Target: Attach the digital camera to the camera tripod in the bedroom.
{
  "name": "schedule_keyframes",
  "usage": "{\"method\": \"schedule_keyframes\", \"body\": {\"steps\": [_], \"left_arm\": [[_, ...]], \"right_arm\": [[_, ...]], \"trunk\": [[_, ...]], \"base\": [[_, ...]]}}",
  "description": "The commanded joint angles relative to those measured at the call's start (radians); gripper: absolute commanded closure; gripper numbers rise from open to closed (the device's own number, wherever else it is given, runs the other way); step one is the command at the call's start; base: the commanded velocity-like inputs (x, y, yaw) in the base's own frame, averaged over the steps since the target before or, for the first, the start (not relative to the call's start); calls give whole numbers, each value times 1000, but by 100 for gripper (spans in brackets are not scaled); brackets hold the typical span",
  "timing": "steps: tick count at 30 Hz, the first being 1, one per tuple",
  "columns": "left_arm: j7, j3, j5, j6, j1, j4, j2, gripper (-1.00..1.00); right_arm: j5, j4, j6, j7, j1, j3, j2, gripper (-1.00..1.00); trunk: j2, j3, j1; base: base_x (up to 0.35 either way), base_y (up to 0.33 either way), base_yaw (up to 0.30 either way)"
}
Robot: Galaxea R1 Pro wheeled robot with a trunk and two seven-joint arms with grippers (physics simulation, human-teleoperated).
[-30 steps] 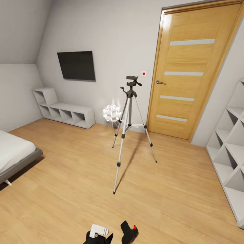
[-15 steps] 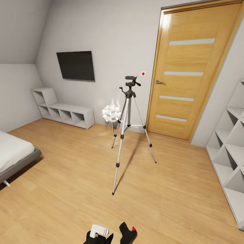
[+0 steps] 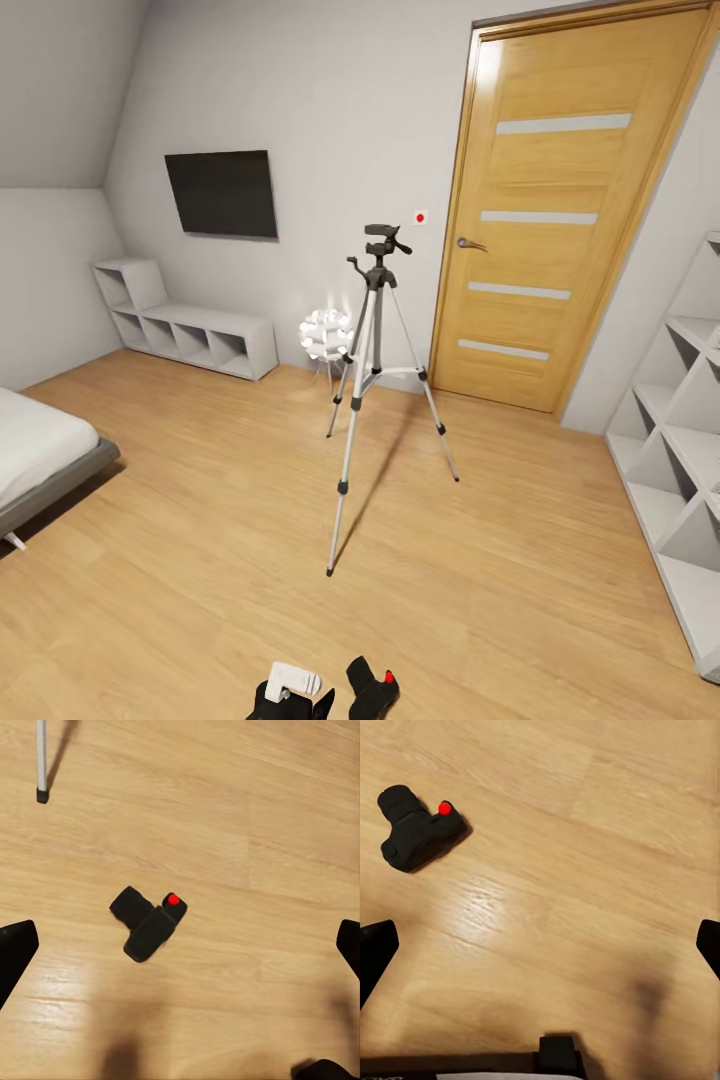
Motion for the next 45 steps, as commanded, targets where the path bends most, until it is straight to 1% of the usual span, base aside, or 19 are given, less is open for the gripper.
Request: {"method": "schedule_keyframes", "body": {"steps": [1, 9, 33, 45], "left_arm": [[-2, 0, -1, -4, -1, 1, 1, -100], [-2, 1, -1, -4, -1, 1, 1, -100], [-2, 0, -1, -4, -1, 1, 0, -100], [-2, 0, -1, -4, -1, 1, -2, -100]], "right_arm": [[-1, -3, -2, 0, 0, 0, 1, -100], [-2, -5, -3, 0, 0, -1, 1, -100], [-2, -5, -4, 0, 0, -2, 0, -100], [-2, -5, -4, 1, 0, -2, -1, -100]], "trunk": [[0, -1, 0], [0, -4, 0], [0, -41, 0], [0, -44, 0]], "base": [[0, -8, 0], [0, -3, 0], [0, 0, 0], [0, 0, 0]]}}
